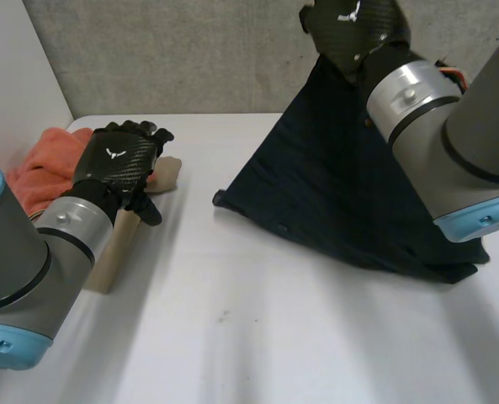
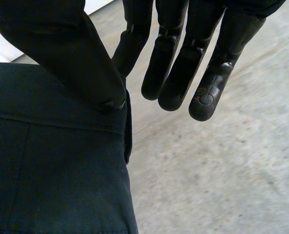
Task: Fold the laundry.
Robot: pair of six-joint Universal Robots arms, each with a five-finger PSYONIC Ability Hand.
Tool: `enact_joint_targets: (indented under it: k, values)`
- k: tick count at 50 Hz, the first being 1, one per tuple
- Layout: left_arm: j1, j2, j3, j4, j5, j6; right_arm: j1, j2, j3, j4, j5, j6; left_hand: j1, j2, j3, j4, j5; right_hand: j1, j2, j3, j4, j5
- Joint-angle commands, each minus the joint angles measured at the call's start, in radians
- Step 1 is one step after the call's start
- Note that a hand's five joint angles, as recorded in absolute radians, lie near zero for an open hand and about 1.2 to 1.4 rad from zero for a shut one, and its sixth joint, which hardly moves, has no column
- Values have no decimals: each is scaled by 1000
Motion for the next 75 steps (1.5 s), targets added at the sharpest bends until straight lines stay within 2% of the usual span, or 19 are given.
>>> enact_joint_targets:
  k: [1, 6, 16, 23, 27, 28, 31, 36, 39, 43, 47, 49, 53, 59, 67, 70, 71, 74, 75]
  values:
    - [-18, -53, -4, -2, 44, 3, 1, -59, 47, 49, 8, 5, -59, -43, -51, -43, -48, 401, 215, 215, 206, 230]
    - [-50, -147, 17, 0, 111, -11, 7, -71, 89, 65, 8, 7, -59, -43, -51, -43, -48, 401, 215, 215, 206, 230]
    - [-95, -406, 222, 6, 93, -189, 10, -131, 164, 66, 8, 8, -56, -40, -48, -40, -45, 401, 215, 215, 206, 230]
    - [-138, -533, 345, 11, 68, -207, 13, -176, 225, 68, 8, 20, -24, -8, -16, -8, -13, 401, 215, 215, 206, 230]
    - [-145, -592, 399, 44, 65, -206, 13, -205, 258, 68, 8, 37, 277, 294, 286, 294, 289, 401, 215, 215, 206, 230]
    - [-145, -605, 411, 66, 52, -204, 12, -211, 262, 68, 9, 42, 601, 618, 610, 618, 612, 401, 215, 215, 206, 230]
    - [-142, -607, 421, 104, 4, -203, 9, -228, 281, 71, 11, 51, 1134, 1151, 1143, 1151, 1146, 401, 215, 215, 206, 230]
    - [-95, -525, 421, 188, -166, -188, 1, -229, 307, 123, 11, 51, 1159, 1175, 1167, 1175, 1170, 401, 215, 215, 206, 230]
    - [-49, -432, 416, 230, -186, -178, 3, -229, 314, 149, 9, 53, 1159, 1175, 1167, 1175, 1170, 401, 215, 215, 206, 230]
    - [-24, -285, 444, 328, -114, -163, 6, -228, 322, 177, 11, 73, 1159, 1175, 1167, 1175, 1170, 401, 215, 215, 206, 230]
    - [-46, -257, 537, 347, -1, -166, 7, -228, 325, 198, 9, 148, 1159, 1175, 1167, 1175, 1170, 401, 215, 215, 206, 230]
    - [-66, -266, 571, 348, 24, -164, 1, -229, 327, 214, 8, 210, 1159, 1175, 1167, 1175, 1170, 401, 215, 215, 206, 230]
    - [-147, -340, 674, 345, 53, -161, -7, -242, 343, 229, 3, 301, 1159, 1175, 1167, 1175, 1170, 401, 215, 215, 206, 230]
    - [-236, -498, 808, 301, 79, -161, -28, -280, 415, 225, -8, 335, 1159, 1175, 1167, 1175, 1170, 401, 215, 215, 206, 230]
    - [-351, -641, 798, 253, 208, -169, -213, -283, 503, 208, -22, 318, 1159, 1175, 1167, 1175, 1170, 401, 215, 215, 206, 230]
    - [-386, -665, 767, 252, 249, -168, -289, -283, 529, 192, -54, 313, 846, 863, 855, 863, 858, 401, 215, 215, 206, 230]
    - [-401, -679, 754, 250, 268, -165, -304, -283, 534, 191, -63, 313, 476, 492, 484, 492, 487, 401, 215, 215, 206, 230]
    - [-418, -693, 752, 250, 268, -161, -355, -285, 546, 189, -88, 313, -20, -3, -11, -3, -8, 401, 215, 215, 206, 230]
    - [-420, -691, 758, 251, 259, -161, -370, -283, 550, 189, -97, 313, -63, -46, -54, -46, -52, 401, 215, 215, 206, 230]
